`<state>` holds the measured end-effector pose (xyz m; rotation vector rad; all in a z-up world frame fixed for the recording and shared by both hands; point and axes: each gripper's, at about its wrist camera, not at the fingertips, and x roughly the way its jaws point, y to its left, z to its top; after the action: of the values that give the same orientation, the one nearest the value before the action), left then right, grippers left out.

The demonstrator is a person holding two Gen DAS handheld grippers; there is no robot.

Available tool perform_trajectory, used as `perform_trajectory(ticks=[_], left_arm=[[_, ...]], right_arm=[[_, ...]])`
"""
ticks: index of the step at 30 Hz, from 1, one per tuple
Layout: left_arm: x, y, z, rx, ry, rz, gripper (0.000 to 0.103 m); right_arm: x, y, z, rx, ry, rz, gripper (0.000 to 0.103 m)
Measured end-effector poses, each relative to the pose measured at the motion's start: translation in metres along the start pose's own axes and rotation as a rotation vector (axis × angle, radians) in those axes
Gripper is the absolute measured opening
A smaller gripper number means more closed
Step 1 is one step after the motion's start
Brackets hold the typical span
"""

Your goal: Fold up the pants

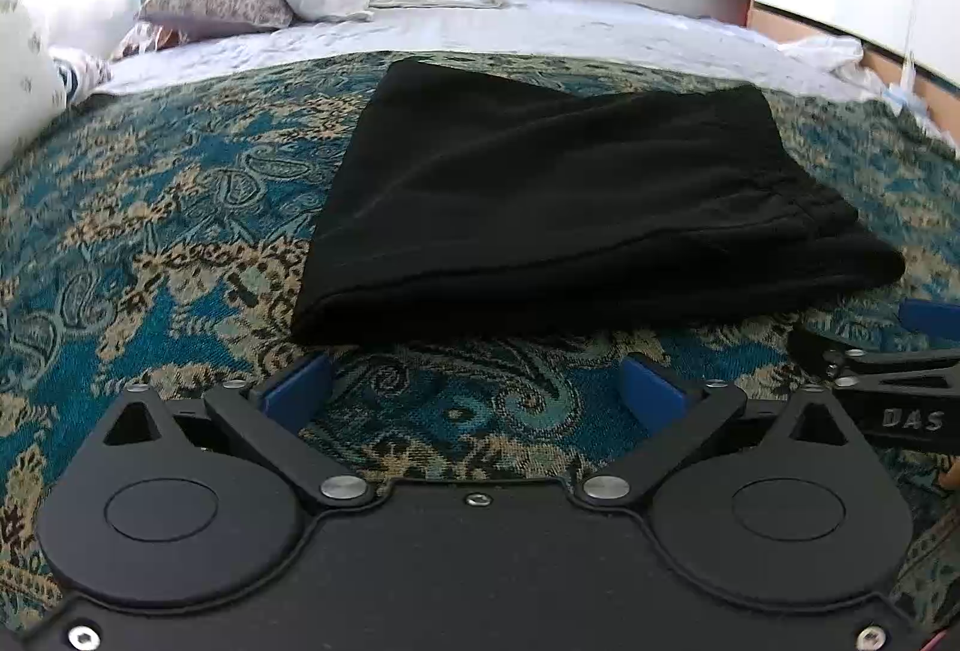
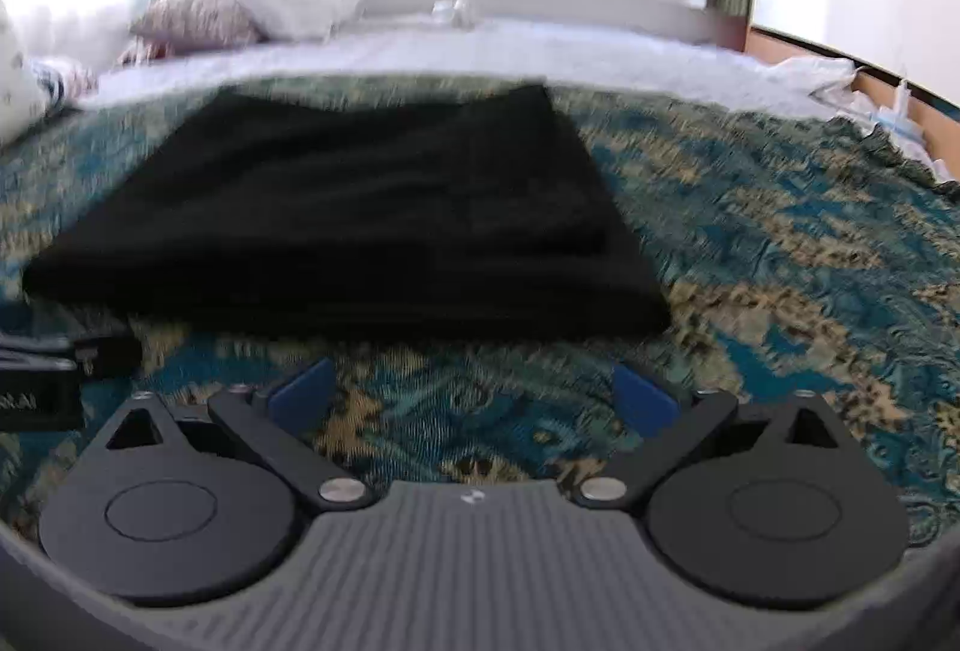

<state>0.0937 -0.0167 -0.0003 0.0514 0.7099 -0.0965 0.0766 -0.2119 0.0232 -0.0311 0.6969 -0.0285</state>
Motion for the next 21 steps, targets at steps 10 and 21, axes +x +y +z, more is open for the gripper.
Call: perform_trajectory(ticks=[10,21], left_arm=[[0.0027,-0.0021,-0.0014,0.000,-0.001,0.005,0.103],[0.0067,-0.0026,0.0012,-0.016,0.013,0.022,0.103]], right_arm=[[-0.0057,0.0032,-0.0093,-0.001,-0.045,-0.005,0.103],[-0.0048,0.0011,-0.0097,0.003,-0.051,0.000,0.103]])
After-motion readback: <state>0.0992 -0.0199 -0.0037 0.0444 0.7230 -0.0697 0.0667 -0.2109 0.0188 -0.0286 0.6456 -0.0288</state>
